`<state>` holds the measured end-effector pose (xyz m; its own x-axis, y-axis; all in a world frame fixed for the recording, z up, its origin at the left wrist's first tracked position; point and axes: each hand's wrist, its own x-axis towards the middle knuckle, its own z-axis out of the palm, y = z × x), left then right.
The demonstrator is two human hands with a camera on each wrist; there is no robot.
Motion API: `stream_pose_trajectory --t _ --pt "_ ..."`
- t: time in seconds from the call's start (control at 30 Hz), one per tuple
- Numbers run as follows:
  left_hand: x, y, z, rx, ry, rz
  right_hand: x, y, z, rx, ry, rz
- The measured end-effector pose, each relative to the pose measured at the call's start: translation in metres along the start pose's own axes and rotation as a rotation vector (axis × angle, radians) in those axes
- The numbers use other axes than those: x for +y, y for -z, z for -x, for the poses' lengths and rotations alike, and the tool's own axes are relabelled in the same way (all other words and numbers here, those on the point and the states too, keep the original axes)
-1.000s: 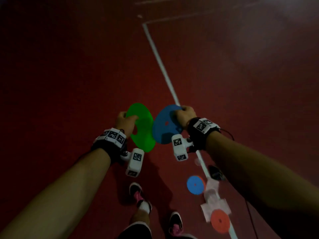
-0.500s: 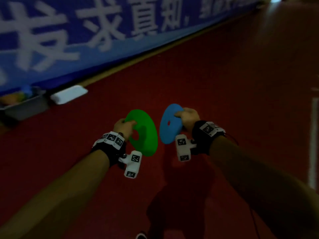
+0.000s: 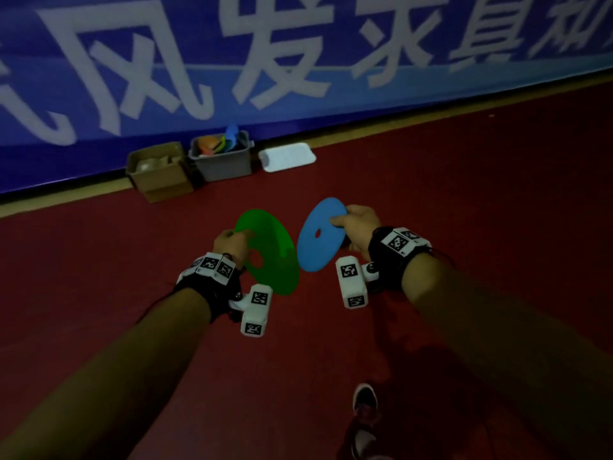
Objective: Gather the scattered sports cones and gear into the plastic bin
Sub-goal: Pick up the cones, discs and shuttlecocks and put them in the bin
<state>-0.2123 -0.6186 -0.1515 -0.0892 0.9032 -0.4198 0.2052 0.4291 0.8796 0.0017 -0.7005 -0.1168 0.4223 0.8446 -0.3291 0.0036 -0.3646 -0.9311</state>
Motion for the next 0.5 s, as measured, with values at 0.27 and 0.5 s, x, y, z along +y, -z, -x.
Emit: stream_pose_trajectory --t 0.27,0.5 --pt "0.088 -0.029 -0.145 0.168 0.017 0.092 -0.084 -0.049 -0.205 -0.156 0.057 0.036" --pt "0.143 -0.002 -0.270 0.352 0.067 0.170 -0.152 -0.140 -0.347 -0.315 0.061 0.087"
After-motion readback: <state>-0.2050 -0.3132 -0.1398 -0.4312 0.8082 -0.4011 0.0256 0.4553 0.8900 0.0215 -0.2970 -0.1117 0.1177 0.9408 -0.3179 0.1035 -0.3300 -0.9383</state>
